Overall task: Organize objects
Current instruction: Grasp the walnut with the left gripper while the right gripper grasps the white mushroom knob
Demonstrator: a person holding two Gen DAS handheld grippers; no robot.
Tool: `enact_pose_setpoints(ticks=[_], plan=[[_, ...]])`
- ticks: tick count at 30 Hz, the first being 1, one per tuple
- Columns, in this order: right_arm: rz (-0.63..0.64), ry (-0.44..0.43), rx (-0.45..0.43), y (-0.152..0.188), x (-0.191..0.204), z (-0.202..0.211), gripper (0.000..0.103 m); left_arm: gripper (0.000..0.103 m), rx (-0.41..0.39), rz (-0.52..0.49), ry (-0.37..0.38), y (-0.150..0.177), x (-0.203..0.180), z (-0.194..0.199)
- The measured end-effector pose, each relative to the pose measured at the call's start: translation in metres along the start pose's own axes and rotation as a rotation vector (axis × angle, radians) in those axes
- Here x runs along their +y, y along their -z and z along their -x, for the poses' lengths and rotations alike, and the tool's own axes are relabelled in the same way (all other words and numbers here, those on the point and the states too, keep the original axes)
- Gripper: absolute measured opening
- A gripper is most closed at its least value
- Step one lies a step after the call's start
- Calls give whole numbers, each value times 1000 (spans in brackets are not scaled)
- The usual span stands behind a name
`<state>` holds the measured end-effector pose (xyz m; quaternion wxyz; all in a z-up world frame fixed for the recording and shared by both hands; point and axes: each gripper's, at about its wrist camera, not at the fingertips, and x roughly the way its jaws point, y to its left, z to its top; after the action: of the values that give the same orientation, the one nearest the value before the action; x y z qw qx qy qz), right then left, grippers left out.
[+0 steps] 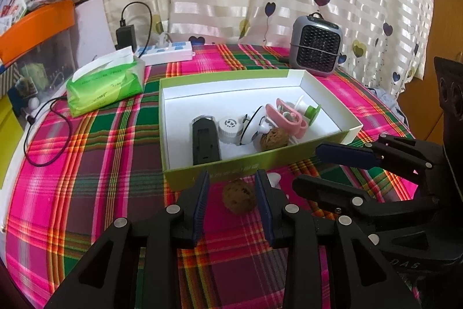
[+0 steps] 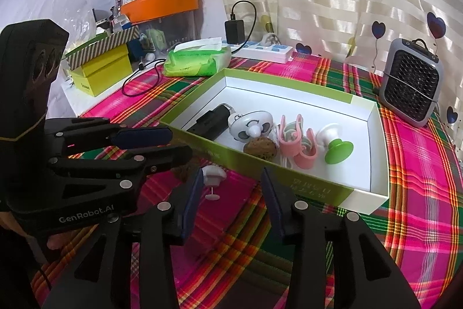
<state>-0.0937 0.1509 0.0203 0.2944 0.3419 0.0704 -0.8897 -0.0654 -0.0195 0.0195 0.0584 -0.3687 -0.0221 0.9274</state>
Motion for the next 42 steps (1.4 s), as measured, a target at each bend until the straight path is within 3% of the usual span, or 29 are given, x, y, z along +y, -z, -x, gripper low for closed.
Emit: enact_pose_setpoints(ticks=[12,24,26,42], plan=[[-11,8,26,1,-3,-3,43,36,42,-16,23,5,-2,-9],[2,13,47,1,-1,-5,43,35,109,39,64,5,6,-24],[7,14,54,1,0,-7,43,28,105,50,68,5,8,-24],[27,-15,150,-1,8,-30,43,28,79,89,17,5,20,-14]])
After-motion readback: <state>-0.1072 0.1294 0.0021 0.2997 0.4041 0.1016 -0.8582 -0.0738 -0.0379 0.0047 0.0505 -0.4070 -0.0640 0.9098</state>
